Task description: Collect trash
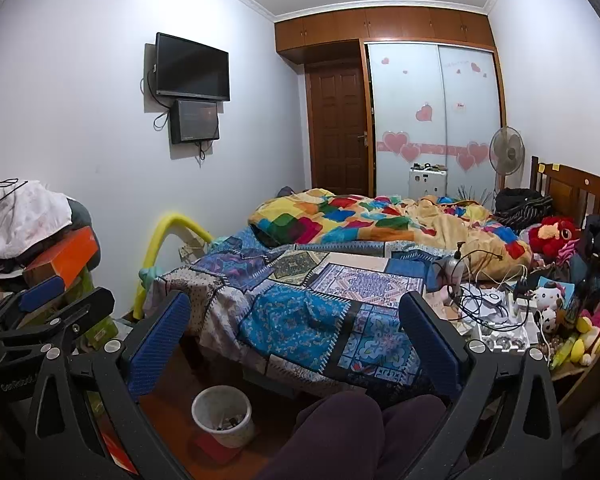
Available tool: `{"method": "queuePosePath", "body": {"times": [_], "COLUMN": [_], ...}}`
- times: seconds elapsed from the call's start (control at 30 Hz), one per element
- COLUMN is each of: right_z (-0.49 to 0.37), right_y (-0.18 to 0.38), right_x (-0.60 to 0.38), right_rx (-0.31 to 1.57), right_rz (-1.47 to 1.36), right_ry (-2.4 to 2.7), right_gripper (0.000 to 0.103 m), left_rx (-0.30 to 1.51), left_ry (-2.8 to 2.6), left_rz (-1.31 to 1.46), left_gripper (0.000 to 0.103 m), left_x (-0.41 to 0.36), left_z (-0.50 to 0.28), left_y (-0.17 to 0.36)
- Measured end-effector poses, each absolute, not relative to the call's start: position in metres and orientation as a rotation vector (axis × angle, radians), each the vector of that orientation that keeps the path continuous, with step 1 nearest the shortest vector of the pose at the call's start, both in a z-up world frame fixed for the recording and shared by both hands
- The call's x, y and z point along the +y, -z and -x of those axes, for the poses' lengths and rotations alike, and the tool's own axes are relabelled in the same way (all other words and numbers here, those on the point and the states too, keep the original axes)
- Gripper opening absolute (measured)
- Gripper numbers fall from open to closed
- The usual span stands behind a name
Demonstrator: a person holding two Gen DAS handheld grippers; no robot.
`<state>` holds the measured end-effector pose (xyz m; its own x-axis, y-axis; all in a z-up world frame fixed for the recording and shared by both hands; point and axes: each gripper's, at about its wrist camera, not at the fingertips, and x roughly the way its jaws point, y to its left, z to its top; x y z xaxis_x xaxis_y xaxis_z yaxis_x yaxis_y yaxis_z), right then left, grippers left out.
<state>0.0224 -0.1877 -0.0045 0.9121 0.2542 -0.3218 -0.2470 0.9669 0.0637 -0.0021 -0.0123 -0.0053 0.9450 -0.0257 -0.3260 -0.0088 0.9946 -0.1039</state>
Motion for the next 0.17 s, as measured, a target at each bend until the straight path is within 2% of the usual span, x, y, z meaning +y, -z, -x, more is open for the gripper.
{"method": "queuePosePath", "body": {"times": [0.17], "right_z": [-0.0261], "right_y": [0.005], "right_x": [-0.182], "right_rx": [0.346], "right_rz": [-0.023], "right_ry": [-0.25], "right_gripper": [0.103], "left_rx": [0.352], "left_ry": [0.005], "left_rz": [0.121], "left_gripper": [0.103], "left_x": [-0.0098], "left_z": [-0.0045], "left_y": [0.0089]}}
